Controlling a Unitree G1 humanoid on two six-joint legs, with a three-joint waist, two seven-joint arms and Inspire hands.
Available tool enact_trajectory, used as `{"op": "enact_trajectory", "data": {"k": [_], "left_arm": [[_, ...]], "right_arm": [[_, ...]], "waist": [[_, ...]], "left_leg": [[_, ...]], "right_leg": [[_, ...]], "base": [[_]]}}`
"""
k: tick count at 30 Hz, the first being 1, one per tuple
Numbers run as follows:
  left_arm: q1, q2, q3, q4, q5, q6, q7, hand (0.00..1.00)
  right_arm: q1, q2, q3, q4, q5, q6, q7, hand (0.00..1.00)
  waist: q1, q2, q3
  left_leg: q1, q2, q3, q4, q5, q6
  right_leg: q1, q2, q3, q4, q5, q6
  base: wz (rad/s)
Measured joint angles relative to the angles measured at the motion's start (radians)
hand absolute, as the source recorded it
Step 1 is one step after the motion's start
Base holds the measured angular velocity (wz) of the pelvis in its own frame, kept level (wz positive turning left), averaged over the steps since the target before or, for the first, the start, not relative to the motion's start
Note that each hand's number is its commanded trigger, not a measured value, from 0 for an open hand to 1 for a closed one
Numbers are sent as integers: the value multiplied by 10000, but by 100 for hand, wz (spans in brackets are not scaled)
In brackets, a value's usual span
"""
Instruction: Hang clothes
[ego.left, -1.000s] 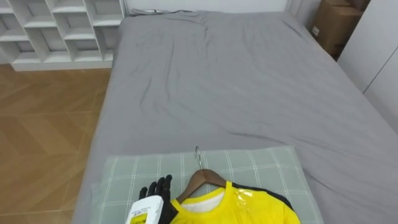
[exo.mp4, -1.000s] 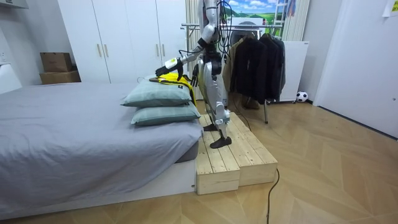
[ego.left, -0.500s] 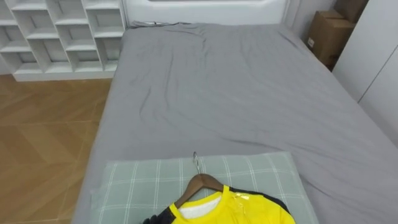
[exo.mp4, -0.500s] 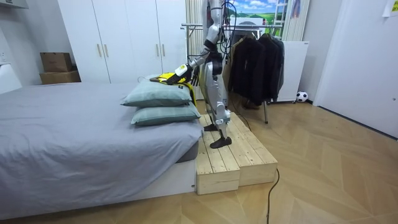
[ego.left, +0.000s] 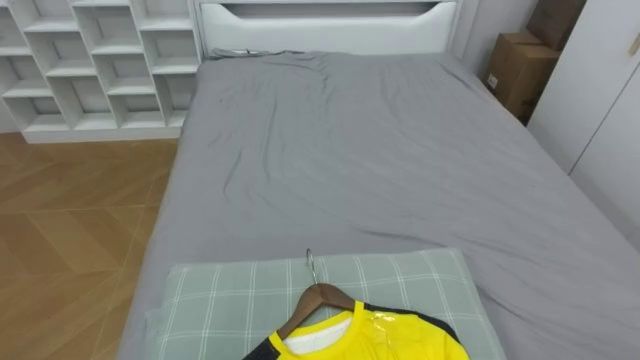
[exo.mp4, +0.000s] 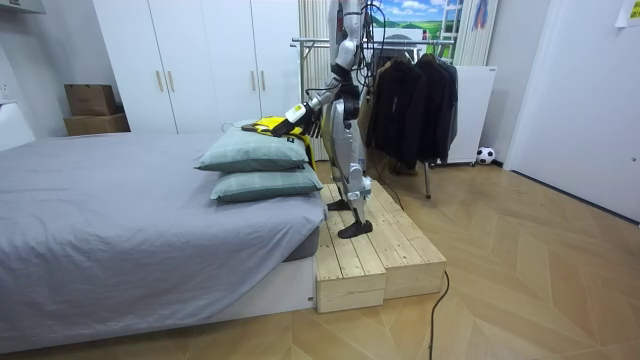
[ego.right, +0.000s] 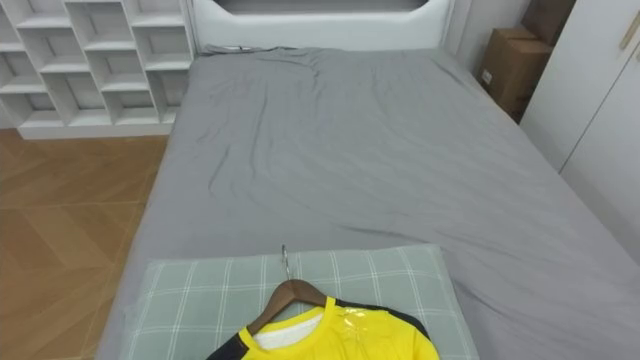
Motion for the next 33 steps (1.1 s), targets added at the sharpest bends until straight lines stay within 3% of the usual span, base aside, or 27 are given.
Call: {"op": "enact_trajectory", "data": {"k": [4, 17, 29, 33], "left_arm": [[1, 5, 22, -6, -9, 39, 58, 0], [-22, 30, 313, -273, -411, 20, 133, 0], [-495, -7, 387, -587, -381, 19, 108, 0], [-497, -10, 378, -586, -386, 19, 91, 0]], "right_arm": [[72, 0, -50, -27, -1, -1, -44, 0], [-24, -1, -76, 33, 34, 93, 35, 0], [-26, 2, -90, 23, 307, 103, 73, 0], [-25, -1, -88, 25, 351, 89, 61, 0]], "waist": [[5, 3, -44], [-32, -23, -53], [-59, -38, -16], [-59, -5, 30]], "left_leg": [[13, 0, -8, 62, 3, 2], [-111, 2, -44, 98, 4, 4], [-267, 4, -48, 89, 3, 4], [-289, 3, -50, 93, 3, 4]], "right_leg": [[-6, 0, 27, -1, 0, 0], [-155, 24, 217, -1, 1, -1], [-292, 25, 228, 5, 10, -16], [-311, 26, 230, -6, 10, -15]], "base": [[-1], [-4], [0], [0]]}}
